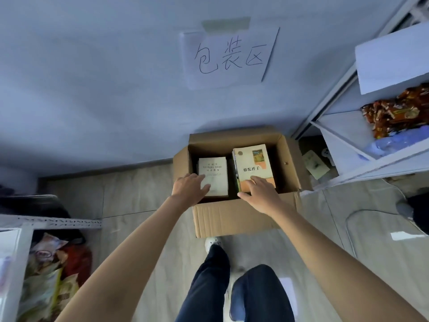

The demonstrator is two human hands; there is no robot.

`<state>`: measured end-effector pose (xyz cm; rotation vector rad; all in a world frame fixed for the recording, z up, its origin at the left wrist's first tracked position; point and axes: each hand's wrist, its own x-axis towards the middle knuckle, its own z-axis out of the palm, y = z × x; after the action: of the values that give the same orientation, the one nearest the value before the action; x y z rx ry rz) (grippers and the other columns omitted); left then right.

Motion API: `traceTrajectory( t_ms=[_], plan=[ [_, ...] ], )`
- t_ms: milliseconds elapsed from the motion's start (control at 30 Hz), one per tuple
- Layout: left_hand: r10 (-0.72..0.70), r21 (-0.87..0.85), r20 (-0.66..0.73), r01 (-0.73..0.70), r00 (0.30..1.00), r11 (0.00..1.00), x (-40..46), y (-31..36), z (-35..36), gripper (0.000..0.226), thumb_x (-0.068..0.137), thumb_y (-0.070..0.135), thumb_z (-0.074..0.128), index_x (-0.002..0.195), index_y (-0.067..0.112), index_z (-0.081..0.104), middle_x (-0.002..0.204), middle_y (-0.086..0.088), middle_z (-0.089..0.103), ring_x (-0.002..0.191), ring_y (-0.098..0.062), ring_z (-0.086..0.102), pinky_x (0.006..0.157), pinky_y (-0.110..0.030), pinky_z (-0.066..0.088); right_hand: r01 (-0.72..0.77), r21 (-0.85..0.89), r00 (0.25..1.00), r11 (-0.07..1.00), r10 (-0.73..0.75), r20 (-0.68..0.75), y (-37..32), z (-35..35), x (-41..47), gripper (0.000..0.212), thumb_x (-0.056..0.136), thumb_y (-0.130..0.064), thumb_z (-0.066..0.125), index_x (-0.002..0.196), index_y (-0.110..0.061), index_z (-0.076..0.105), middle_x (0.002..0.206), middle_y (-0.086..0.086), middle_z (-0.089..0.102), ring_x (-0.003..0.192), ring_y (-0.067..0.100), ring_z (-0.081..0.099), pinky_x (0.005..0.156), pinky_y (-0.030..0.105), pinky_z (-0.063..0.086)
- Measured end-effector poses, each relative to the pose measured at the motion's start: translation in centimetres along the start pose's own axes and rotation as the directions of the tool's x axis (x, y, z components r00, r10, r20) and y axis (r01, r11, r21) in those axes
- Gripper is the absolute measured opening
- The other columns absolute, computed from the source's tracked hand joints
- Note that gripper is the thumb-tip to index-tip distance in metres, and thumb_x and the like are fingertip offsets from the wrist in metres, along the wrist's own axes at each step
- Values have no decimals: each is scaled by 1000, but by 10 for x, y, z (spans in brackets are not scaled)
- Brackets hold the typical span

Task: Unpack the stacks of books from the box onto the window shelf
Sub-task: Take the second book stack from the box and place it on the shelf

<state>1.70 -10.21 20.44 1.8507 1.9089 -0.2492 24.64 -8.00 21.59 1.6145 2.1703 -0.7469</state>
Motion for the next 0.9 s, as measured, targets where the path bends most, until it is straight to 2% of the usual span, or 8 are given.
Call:
traceTrajectory(
  t_ms=[167, 300, 467, 600, 700, 767, 833, 900],
  plan=[
    [-108, -109, 91, 118, 990, 987, 57, -5, 30, 54, 99, 50, 40, 144, 20, 45, 137, -6, 57, 126, -25, 53, 96, -41, 47, -21, 132, 997, 991, 11, 77, 8, 21, 76, 60, 96, -49, 43, 141, -9, 43, 148, 11, 42, 135, 29, 41, 108, 43, 37],
    [-201, -235, 197, 245, 960, 941, 102, -17, 69, 58, 100, 45, 42, 148, 14, 38, 146, -10, 50, 133, -27, 46, 104, -41, 41, -51, 250, 981, 967, 2, 193, 10, 55, 131, 57, 97, -43, 47, 141, -8, 42, 144, 12, 45, 131, 29, 44, 104, 41, 38],
    [-298, -348, 341, 414, 892, 841, 166, -41, 139, 62, 101, 41, 42, 153, 11, 28, 153, -15, 39, 137, -32, 42, 108, -41, 36, -181, 443, 950, 878, 39, 310, 15, 111, 210, 62, 96, -45, 48, 146, -12, 34, 147, 13, 38, 133, 27, 43, 104, 37, 38],
    [-344, -408, 422, 515, 838, 753, 208, -54, 188, 65, 100, 39, 42, 154, 11, 20, 151, -17, 38, 132, -36, 45, 107, -45, 41, -309, 535, 923, 786, 111, 369, 20, 157, 261, 76, 96, -44, 51, 153, -7, 16, 156, 14, 24, 141, 29, 32, 110, 37, 30],
    [-388, -506, 442, 582, 809, 637, 239, -58, 215, 74, 99, 36, 46, 156, 14, 6, 155, -16, 30, 138, -36, 38, 112, -44, 34, -399, 551, 893, 733, 175, 414, 28, 189, 290, 91, 94, -49, 52, 155, -7, -1, 163, 11, 12, 148, 29, 19, 116, 38, 22],
    [-411, -586, 462, 619, 786, 523, 257, -60, 228, 79, 98, 35, 50, 157, 14, 2, 158, -14, 26, 142, -33, 33, 116, -44, 30, -447, 579, 871, 682, 185, 454, 32, 207, 303, 94, 93, -50, 52, 155, -8, -6, 163, 10, 15, 148, 28, 22, 118, 39, 24],
    [-420, -664, 487, 637, 766, 392, 272, -64, 240, 75, 97, 36, 53, 156, 13, 13, 155, -11, 36, 139, -31, 39, 115, -44, 33, -481, 663, 862, 573, 170, 478, 35, 221, 314, 92, 93, -46, 55, 156, -10, -1, 160, 8, 27, 144, 27, 31, 118, 41, 28],
    [-438, -717, 527, 658, 728, 230, 280, -70, 248, 68, 95, 42, 53, 150, 12, 28, 147, -9, 48, 131, -29, 49, 111, -44, 39, -503, 735, 860, 455, 173, 481, 33, 234, 322, 83, 92, -40, 59, 154, -9, 14, 153, 8, 41, 138, 28, 42, 114, 42, 34]
  ],
)
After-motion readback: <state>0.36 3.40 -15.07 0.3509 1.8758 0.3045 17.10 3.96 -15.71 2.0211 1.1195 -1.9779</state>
